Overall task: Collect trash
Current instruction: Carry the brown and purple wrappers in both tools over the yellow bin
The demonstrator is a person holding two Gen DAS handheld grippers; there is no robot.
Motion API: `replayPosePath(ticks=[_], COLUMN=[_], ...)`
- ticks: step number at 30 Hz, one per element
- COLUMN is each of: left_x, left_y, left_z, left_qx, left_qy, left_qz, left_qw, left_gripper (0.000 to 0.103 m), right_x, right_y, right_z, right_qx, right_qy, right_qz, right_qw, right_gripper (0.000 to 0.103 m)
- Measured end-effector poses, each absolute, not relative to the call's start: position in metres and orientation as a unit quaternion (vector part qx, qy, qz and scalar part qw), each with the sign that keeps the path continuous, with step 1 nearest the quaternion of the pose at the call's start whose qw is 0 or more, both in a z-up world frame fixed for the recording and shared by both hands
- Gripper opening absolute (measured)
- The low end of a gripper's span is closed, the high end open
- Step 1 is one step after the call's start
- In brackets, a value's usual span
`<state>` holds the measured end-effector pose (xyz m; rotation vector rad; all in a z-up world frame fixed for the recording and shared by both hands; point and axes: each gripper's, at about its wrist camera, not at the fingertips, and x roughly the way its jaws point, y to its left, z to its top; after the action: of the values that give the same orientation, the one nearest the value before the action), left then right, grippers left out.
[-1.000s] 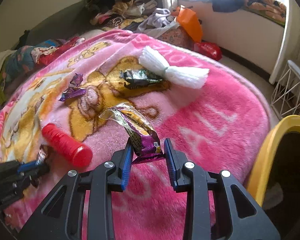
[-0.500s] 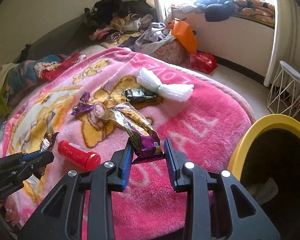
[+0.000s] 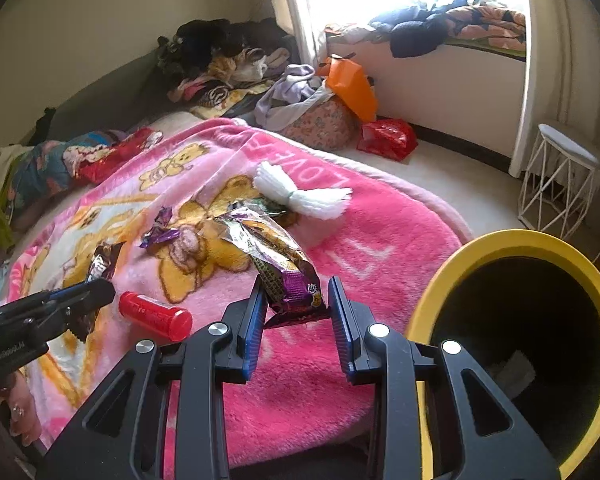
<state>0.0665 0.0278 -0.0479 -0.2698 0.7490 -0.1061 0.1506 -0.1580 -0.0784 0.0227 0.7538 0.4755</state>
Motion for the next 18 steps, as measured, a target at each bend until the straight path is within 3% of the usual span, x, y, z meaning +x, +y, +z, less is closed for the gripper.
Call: replayPosePath(ticks=[18], left_x=[0.081], left_y=[-0.021], left_z=[-0.019], left_qx=[-0.11], left_qy=[0.331], left_qz=[-0.101], left_qw=[0.932], left_gripper=[0.012], right_x=[0.138], right_y=[-0.219], right_z=[-0.052], right_qx=[0.054], right_qy=[0.329], right_qz=[0.179], right_qw=[0.926], right_gripper=[0.03])
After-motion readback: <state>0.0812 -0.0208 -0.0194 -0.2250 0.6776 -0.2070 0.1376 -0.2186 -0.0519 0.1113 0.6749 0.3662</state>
